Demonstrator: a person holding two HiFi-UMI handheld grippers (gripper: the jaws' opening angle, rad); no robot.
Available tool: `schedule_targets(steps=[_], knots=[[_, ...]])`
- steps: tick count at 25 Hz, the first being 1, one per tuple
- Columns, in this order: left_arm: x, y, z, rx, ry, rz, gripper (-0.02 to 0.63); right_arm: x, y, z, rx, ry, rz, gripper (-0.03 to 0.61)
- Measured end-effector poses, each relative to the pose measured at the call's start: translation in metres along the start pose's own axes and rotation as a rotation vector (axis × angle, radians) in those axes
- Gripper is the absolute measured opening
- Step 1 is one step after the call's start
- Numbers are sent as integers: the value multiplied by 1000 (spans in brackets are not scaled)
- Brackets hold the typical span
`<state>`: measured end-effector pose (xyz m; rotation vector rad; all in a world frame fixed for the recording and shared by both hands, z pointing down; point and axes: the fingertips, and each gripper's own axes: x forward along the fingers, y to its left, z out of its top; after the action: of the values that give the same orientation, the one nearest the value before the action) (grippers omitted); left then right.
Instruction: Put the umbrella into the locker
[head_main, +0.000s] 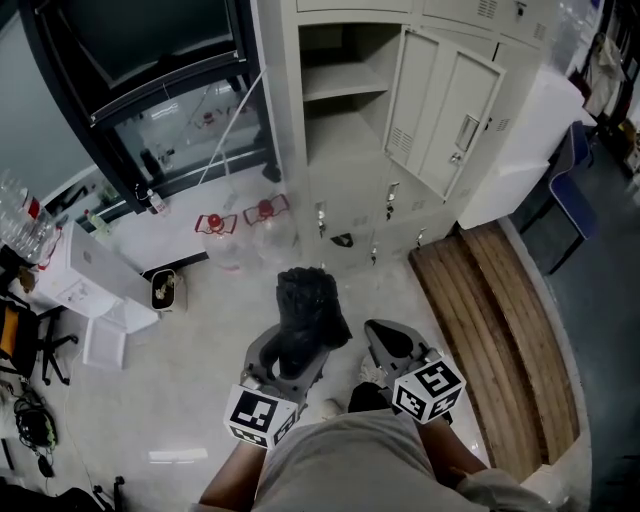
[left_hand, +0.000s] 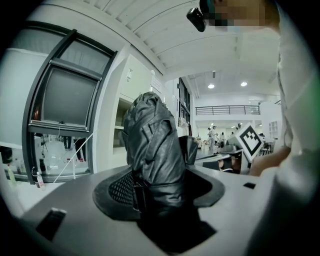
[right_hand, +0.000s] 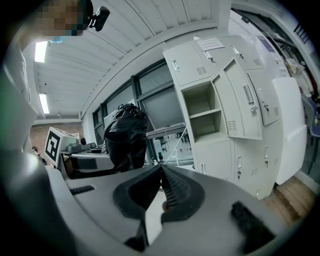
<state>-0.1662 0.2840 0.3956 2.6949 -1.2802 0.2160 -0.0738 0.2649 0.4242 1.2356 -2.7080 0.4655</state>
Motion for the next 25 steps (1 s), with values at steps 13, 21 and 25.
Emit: schedule_targets(steps=[13, 21, 25], knots=[[75, 22, 8, -15, -15, 11, 281, 40, -70, 5, 17, 19, 26, 28], [153, 62, 27, -19, -25, 53, 281, 93, -146, 42, -9, 18, 60, 28], [185, 77, 36, -50, 7, 72, 281, 112, -177, 57, 2, 24, 70, 28]])
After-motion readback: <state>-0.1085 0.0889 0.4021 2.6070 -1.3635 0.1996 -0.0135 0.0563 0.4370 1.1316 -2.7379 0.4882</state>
